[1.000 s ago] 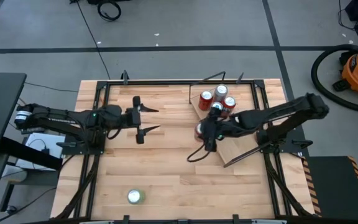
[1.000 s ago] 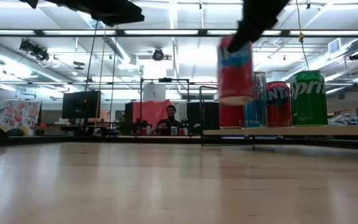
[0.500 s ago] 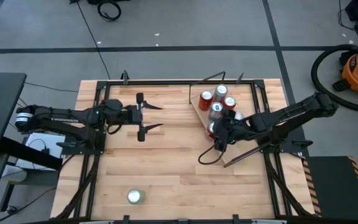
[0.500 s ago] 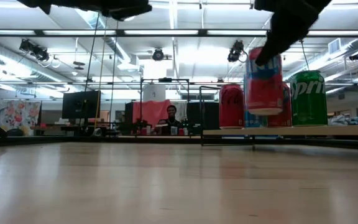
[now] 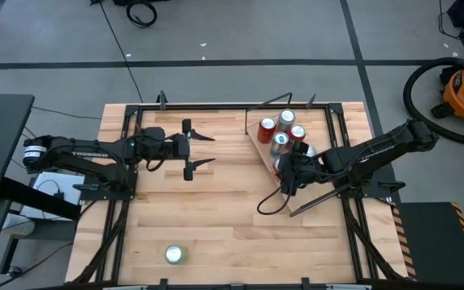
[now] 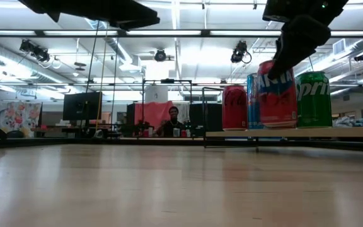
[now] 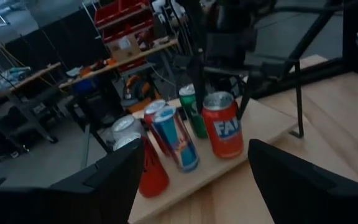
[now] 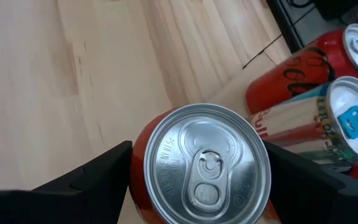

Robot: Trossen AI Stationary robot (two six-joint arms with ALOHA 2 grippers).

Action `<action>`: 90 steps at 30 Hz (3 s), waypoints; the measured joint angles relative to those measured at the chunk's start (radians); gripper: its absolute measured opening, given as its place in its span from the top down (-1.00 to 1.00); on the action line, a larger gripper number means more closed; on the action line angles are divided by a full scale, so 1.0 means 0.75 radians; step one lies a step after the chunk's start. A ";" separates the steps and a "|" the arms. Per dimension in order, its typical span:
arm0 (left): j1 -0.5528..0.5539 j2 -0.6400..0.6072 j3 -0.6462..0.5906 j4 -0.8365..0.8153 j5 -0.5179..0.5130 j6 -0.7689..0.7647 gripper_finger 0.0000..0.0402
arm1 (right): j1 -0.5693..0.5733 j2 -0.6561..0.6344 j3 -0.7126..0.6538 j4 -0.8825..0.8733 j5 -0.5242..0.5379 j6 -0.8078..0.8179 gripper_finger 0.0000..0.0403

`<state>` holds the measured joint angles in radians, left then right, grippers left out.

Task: Place canned beverage on shelf
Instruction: Put the orange soda can on the shelf, aligned with the other green soda can

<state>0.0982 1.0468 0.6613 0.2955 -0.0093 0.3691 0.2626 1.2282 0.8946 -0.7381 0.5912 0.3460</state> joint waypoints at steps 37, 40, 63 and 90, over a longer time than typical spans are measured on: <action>0.000 0.003 -0.001 -0.051 0.001 -0.047 -0.48 | 0.054 -0.156 -0.001 -0.015 0.067 -0.092 -0.64; 0.000 0.003 -0.001 -0.051 0.001 -0.047 -0.48 | 0.070 -0.176 -0.019 0.024 0.090 -0.092 -0.64; 0.000 0.002 -0.001 -0.042 0.000 -0.047 -0.48 | -0.045 -0.199 -0.155 0.172 -0.023 -0.147 -0.64; 0.000 0.002 -0.001 -0.043 0.000 -0.049 -0.48 | -0.085 -0.199 -0.226 0.196 -0.019 -0.047 -0.76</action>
<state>0.0982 1.0485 0.6605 0.2630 -0.0090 0.3321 0.1993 1.0790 0.7254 -0.5912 0.5772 0.3110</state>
